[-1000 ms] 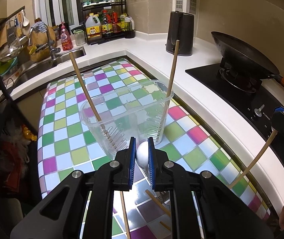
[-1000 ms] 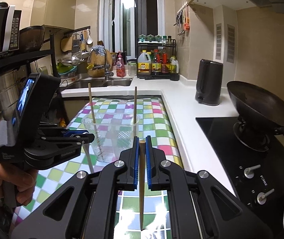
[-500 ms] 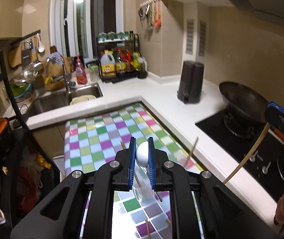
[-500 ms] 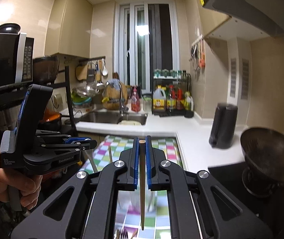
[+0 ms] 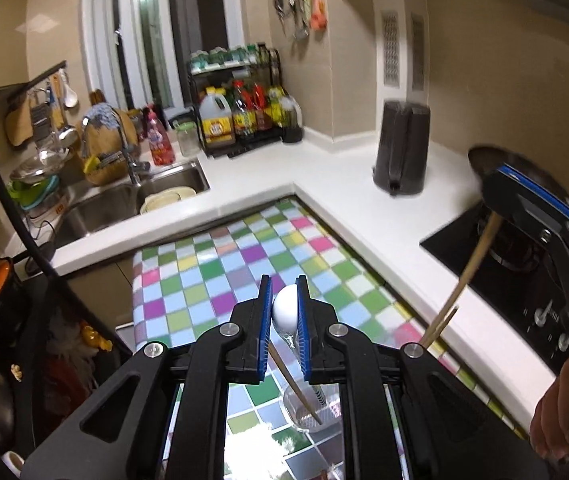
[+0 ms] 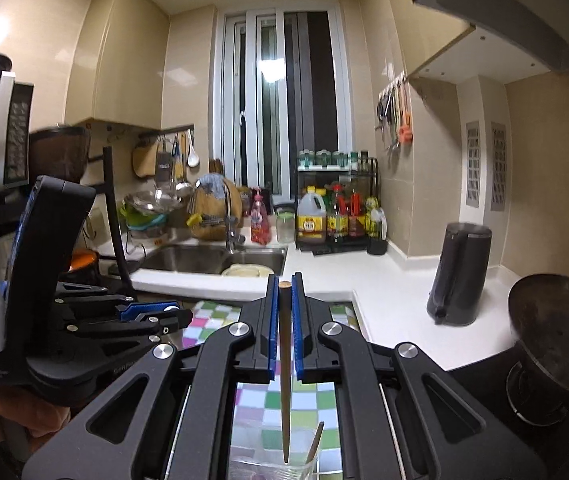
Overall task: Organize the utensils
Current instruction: 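Lower the spoon into the container with the left tool while the right tool lowers its chopstick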
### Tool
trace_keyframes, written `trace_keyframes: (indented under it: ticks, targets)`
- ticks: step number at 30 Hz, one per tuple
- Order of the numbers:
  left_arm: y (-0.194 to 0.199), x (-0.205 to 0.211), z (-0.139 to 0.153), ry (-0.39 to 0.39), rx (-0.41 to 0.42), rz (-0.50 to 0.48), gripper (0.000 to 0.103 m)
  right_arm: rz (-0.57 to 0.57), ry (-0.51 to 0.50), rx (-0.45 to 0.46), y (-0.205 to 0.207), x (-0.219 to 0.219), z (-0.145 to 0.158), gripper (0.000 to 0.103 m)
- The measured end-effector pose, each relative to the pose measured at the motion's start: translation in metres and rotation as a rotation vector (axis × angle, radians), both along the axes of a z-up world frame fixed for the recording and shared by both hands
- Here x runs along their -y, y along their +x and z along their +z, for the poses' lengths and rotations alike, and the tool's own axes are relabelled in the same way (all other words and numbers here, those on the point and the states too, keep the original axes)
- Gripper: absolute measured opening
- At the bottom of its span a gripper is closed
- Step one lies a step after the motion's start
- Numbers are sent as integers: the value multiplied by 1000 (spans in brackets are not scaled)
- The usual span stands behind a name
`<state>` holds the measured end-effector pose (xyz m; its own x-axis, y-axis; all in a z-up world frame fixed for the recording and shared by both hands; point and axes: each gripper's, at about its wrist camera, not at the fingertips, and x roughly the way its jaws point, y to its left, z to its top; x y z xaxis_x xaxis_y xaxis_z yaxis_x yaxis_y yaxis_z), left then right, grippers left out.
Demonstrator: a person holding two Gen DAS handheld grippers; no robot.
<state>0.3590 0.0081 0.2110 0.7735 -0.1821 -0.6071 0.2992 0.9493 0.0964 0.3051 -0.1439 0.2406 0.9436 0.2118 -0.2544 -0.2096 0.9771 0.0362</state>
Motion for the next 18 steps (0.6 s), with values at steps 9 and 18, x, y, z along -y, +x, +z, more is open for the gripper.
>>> trace_keyframes:
  ticks: [9, 18]
  targets:
    - [10, 12, -47, 47, -100, -62, 12, 25, -28, -122, 24, -6, -49, 6]
    - [16, 15, -67, 17, -155, -83, 14, 33, -37, -188, 32, -9, -64, 11]
